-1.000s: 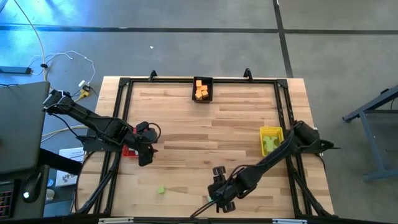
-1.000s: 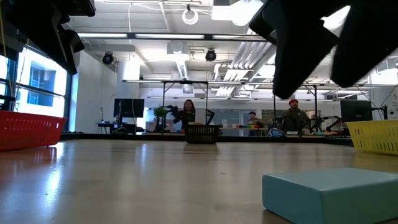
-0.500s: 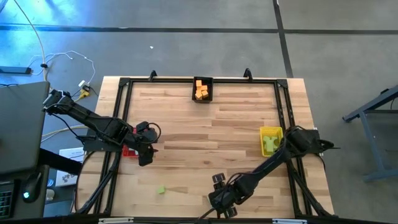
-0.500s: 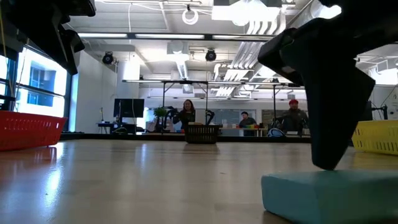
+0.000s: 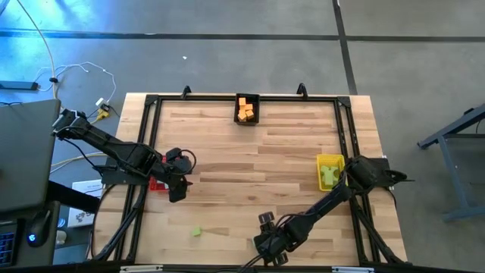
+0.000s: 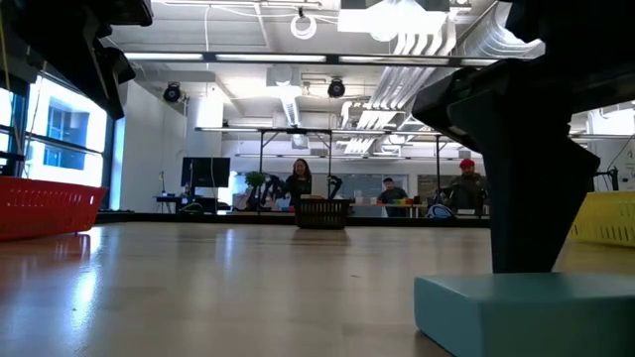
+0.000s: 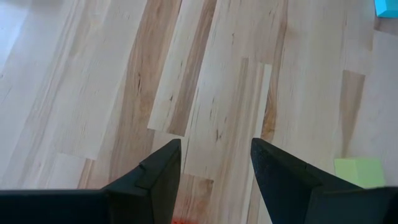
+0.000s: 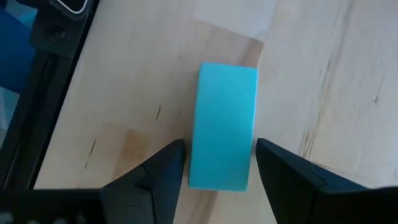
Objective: Sort & place blocks by color
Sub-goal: Put the blue block into the red bin
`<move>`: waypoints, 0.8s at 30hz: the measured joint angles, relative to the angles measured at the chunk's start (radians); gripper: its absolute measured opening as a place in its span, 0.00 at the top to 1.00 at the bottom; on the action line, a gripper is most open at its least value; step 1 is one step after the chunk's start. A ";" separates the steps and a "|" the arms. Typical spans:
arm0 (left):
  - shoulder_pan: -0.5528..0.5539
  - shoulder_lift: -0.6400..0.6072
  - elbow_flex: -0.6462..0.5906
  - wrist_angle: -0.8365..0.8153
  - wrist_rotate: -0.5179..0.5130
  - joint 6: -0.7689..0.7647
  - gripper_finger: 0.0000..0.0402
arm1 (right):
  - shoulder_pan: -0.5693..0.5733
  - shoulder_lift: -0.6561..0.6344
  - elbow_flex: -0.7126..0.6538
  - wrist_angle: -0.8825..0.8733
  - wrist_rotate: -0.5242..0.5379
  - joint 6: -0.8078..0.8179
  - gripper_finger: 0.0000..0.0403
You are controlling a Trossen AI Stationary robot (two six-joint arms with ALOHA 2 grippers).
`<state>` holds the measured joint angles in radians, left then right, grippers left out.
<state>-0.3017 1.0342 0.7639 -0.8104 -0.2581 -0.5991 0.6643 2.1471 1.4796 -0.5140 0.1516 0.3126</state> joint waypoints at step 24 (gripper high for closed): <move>0.000 0.000 0.000 0.016 -0.019 0.055 0.55 | -0.034 0.012 0.108 -0.105 0.304 0.287 0.76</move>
<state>-0.3017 1.0342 0.7639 -0.7949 -0.2771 -0.5441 0.6302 2.1594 1.5873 -0.6194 0.4560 0.6000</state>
